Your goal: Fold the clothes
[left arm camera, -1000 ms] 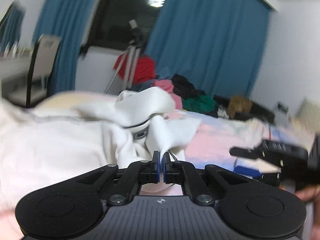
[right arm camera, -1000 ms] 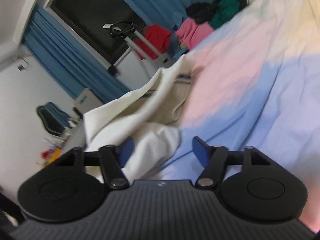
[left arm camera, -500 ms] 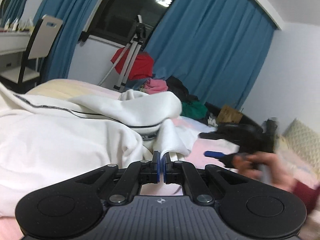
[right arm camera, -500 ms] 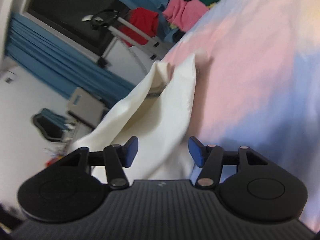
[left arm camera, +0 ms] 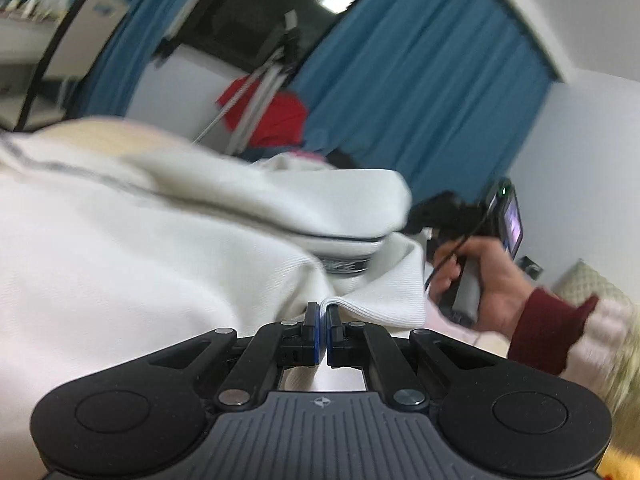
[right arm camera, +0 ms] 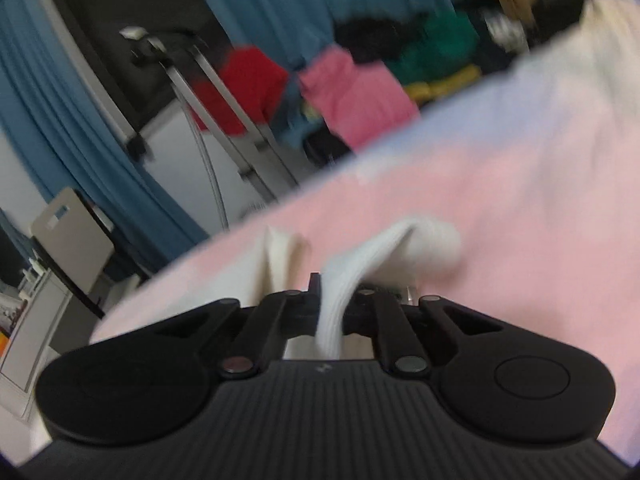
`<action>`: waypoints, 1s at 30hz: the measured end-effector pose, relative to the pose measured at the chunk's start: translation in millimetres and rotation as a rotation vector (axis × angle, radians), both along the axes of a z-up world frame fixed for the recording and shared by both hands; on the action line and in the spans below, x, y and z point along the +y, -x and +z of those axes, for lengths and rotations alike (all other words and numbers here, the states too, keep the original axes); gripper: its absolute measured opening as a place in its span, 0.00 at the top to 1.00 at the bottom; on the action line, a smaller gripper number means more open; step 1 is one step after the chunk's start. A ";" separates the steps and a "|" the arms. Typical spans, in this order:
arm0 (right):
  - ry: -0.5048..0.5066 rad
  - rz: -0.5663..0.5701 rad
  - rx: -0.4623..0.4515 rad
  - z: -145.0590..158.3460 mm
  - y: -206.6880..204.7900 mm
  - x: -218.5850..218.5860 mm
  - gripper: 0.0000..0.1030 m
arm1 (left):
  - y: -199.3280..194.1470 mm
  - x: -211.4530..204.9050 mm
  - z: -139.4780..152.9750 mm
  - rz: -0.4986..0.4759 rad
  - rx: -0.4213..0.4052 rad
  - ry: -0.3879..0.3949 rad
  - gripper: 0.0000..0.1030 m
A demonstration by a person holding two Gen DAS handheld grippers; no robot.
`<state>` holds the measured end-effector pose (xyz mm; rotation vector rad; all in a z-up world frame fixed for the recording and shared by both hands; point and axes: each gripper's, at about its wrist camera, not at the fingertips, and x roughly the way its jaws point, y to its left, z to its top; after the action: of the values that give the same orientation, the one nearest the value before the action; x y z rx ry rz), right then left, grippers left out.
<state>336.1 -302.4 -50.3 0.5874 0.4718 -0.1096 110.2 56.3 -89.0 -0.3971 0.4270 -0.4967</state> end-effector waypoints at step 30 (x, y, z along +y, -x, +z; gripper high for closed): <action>-0.333 -0.530 0.102 -57.2 297.3 -216.3 0.92 | 93.2 -102.0 -0.6 -0.212 -0.088 -0.308 0.91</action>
<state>38.8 -518.7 -107.6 1.0296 0.4265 -0.5760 17.0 -45.7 -89.7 -0.0324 0.4547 -0.6402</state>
